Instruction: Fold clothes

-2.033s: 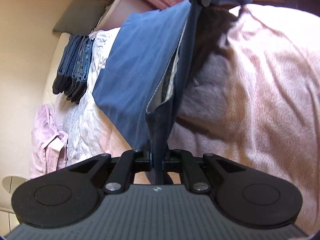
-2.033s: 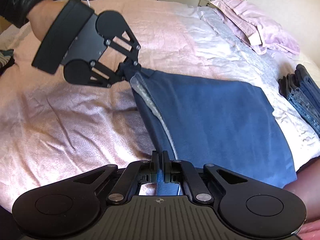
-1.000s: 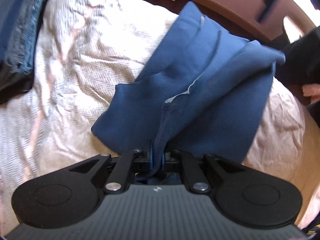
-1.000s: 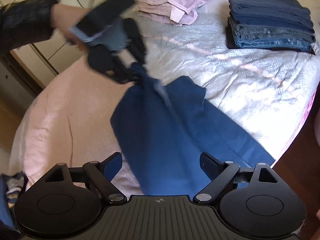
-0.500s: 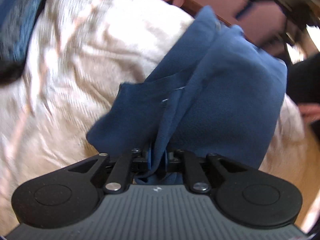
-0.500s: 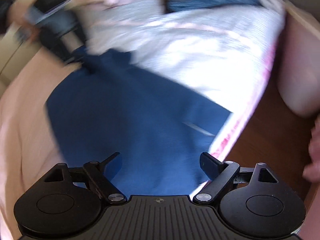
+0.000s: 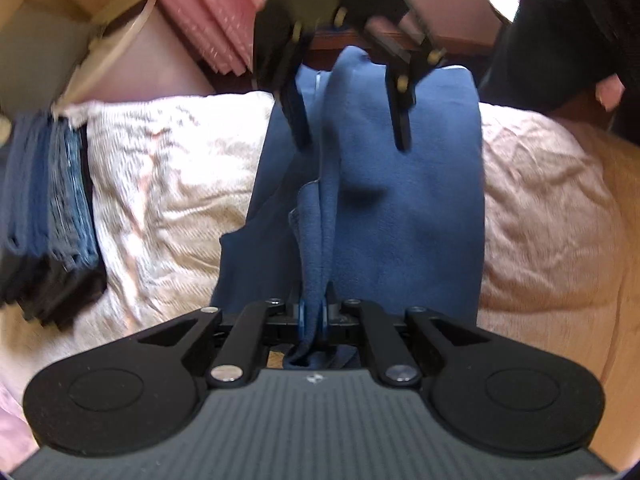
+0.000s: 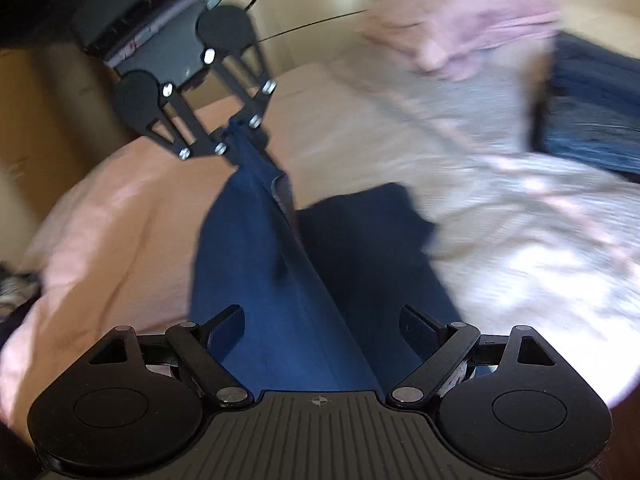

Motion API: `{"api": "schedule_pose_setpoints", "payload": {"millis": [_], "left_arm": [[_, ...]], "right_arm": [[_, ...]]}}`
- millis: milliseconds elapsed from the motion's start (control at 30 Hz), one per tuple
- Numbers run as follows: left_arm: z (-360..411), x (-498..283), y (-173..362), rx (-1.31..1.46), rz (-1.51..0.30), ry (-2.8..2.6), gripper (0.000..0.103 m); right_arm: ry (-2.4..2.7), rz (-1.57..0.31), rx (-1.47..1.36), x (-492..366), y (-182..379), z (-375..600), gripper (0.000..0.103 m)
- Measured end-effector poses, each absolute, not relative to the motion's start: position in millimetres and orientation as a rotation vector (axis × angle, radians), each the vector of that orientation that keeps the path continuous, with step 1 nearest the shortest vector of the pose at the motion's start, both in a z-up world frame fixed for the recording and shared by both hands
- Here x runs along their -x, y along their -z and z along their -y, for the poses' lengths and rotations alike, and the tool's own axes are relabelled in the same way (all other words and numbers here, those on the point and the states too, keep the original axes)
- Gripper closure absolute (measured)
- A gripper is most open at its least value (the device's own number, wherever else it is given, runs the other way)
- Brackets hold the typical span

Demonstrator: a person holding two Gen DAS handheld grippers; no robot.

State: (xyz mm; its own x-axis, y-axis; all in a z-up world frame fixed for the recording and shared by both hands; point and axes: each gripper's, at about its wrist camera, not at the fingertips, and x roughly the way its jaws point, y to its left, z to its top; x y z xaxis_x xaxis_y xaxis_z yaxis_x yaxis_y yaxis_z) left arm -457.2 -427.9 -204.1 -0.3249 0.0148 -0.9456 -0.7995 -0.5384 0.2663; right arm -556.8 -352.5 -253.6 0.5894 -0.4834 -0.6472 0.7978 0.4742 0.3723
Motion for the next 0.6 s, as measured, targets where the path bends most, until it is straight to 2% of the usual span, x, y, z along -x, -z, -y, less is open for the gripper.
{"api": "schedule_pose_setpoints", "payload": {"millis": [100, 133, 167, 200, 267, 500, 600], "left_arm": [[426, 450, 199, 1.330, -1.064, -1.919, 0.098], [427, 449, 198, 1.329, -1.060, -1.926, 0.098], [429, 449, 197, 1.329, -1.054, -1.933, 0.098], [431, 451, 196, 1.335, -1.036, -1.949, 0.098], [438, 458, 195, 1.352, -0.991, -1.989, 0.098], [483, 528, 225, 1.549, -0.802, -2.099, 0.097], [505, 554, 262, 1.673, -0.695, -2.062, 0.090]], "right_arm": [[0.628, -0.553, -0.832, 549, 276, 371, 0.018], [0.569, -0.571, -0.876, 548, 283, 371, 0.026], [0.526, -0.586, -0.914, 547, 288, 370, 0.051], [0.513, -0.596, -0.941, 548, 290, 368, 0.071], [0.522, -0.591, -0.991, 555, 289, 359, 0.090], [0.737, -0.505, -1.094, 595, 263, 367, 0.091], [0.786, -0.518, -1.144, 605, 281, 386, 0.089]]}}
